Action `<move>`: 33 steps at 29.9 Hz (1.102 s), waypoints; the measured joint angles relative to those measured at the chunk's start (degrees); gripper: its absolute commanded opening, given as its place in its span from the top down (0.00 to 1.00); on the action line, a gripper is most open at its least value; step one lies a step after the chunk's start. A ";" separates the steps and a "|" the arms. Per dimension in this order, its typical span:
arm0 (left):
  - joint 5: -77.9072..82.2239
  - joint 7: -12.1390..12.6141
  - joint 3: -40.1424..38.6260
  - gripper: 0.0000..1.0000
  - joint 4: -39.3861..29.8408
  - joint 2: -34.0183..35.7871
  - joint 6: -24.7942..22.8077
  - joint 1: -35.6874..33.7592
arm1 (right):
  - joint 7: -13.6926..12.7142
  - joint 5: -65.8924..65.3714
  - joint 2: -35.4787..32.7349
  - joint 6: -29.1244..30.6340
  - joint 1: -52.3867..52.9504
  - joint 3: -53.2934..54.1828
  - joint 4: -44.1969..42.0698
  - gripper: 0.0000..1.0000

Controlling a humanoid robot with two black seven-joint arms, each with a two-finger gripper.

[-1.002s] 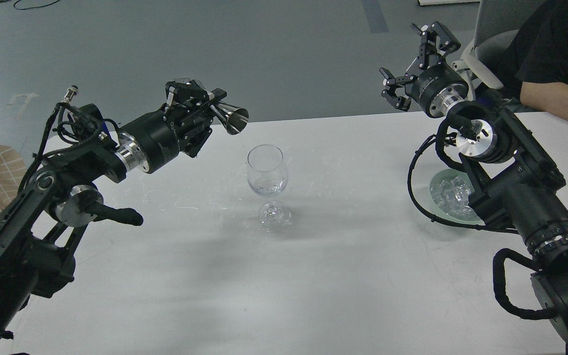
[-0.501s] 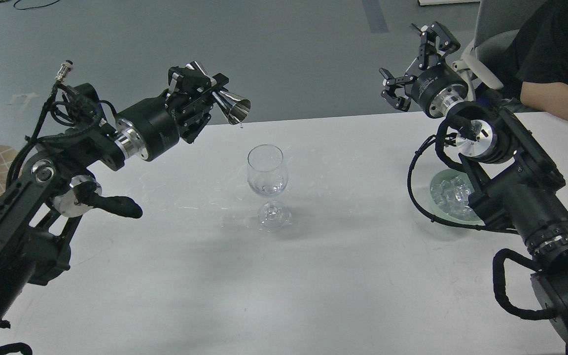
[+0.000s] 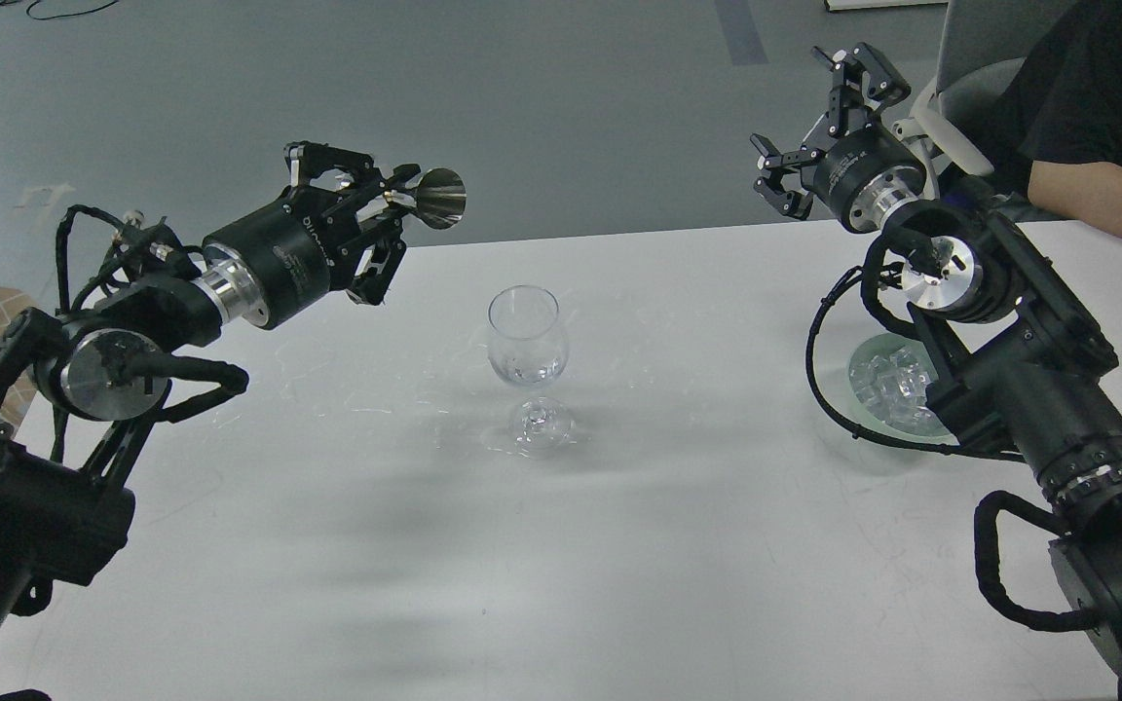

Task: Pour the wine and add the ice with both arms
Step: 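Turn the jigger upright and lower it beside the glass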

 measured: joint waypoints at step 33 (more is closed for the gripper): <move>-16.57 -10.59 -24.94 0.90 10.18 -18.80 2.78 20.80 | 0.00 -0.03 0.42 -0.71 -0.02 -0.16 -0.10 0.00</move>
